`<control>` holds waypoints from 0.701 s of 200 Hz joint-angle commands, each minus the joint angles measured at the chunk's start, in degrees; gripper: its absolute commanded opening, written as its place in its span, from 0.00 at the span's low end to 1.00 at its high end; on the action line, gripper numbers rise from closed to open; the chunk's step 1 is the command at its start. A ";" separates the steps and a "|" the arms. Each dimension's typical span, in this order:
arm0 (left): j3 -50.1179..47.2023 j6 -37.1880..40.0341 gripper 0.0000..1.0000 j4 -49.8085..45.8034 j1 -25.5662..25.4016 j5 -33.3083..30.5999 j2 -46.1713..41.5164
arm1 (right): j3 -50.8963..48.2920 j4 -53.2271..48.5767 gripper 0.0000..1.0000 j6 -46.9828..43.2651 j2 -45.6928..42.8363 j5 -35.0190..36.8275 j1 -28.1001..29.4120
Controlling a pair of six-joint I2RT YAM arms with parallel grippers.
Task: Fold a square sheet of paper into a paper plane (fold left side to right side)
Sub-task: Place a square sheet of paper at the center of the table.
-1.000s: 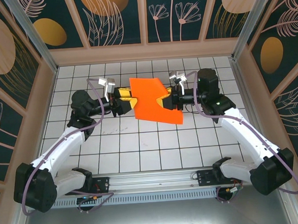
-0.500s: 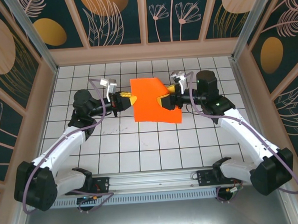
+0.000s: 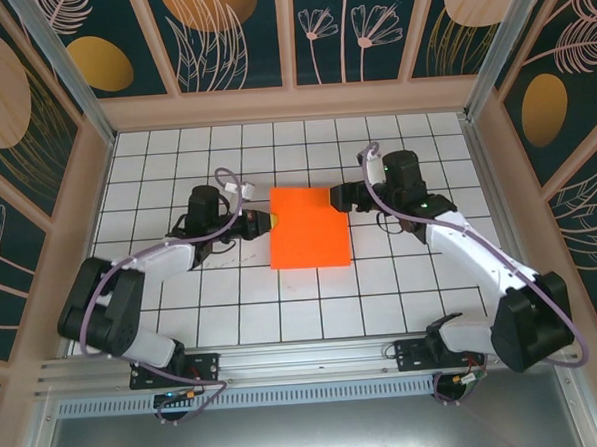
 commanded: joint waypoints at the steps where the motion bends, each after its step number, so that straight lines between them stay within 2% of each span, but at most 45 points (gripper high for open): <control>1: 3.36 1.34 0.00 -4.81 -0.10 -4.71 4.47 | -1.86 4.49 0.70 4.83 3.63 0.52 0.05; 33: 6.73 2.92 0.00 -8.78 -0.15 -9.07 9.39 | -2.80 8.75 0.35 8.51 10.68 -1.44 0.17; 53: 7.90 4.16 0.00 -10.72 -0.17 -10.12 11.16 | -1.85 10.00 0.18 9.61 15.41 -3.14 0.23; 72: 9.30 5.88 0.00 -13.46 -0.17 -10.56 11.66 | -0.69 10.39 0.06 10.20 19.97 -3.67 0.48; 90: 10.13 7.00 0.00 -15.20 -0.15 -10.52 11.98 | 1.26 9.69 0.00 9.78 24.33 -4.40 0.87; 140: 13.56 8.49 0.00 -17.86 -0.18 -10.45 13.66 | 5.20 6.93 0.00 8.88 31.39 -2.52 2.16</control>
